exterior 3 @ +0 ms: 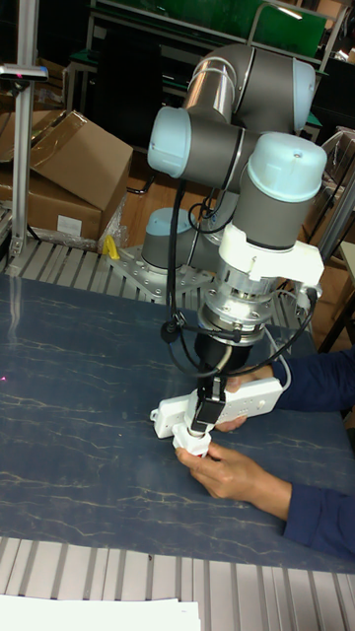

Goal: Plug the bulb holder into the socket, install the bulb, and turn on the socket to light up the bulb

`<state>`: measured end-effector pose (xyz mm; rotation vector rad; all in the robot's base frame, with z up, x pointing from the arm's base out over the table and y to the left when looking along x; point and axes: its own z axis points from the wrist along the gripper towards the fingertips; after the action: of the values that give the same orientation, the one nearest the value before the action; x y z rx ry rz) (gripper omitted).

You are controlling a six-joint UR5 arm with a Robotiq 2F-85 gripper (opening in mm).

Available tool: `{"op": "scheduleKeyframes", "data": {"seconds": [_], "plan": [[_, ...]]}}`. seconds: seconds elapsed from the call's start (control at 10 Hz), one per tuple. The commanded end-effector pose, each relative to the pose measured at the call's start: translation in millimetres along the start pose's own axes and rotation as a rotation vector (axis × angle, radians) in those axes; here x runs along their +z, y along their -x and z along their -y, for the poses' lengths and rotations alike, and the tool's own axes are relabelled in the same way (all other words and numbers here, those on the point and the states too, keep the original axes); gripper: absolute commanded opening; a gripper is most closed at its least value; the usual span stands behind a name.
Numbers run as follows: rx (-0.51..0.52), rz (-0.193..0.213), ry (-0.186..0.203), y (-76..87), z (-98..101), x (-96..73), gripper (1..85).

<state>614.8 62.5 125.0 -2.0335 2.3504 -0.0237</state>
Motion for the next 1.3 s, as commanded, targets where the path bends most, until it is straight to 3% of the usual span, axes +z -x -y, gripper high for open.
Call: {"op": "scheduleKeyframes", "data": {"seconds": [0.0, 0.7, 1.2], "plan": [[0.155, -0.024, 0.006, 0.1, -6.8, 0.2, 1.0], [0.42, -0.004, 0.041, 10.6, -19.8, 5.3, 1.0], [0.743, 0.024, 0.127, 25.2, -40.4, 7.1, 1.0]]}}
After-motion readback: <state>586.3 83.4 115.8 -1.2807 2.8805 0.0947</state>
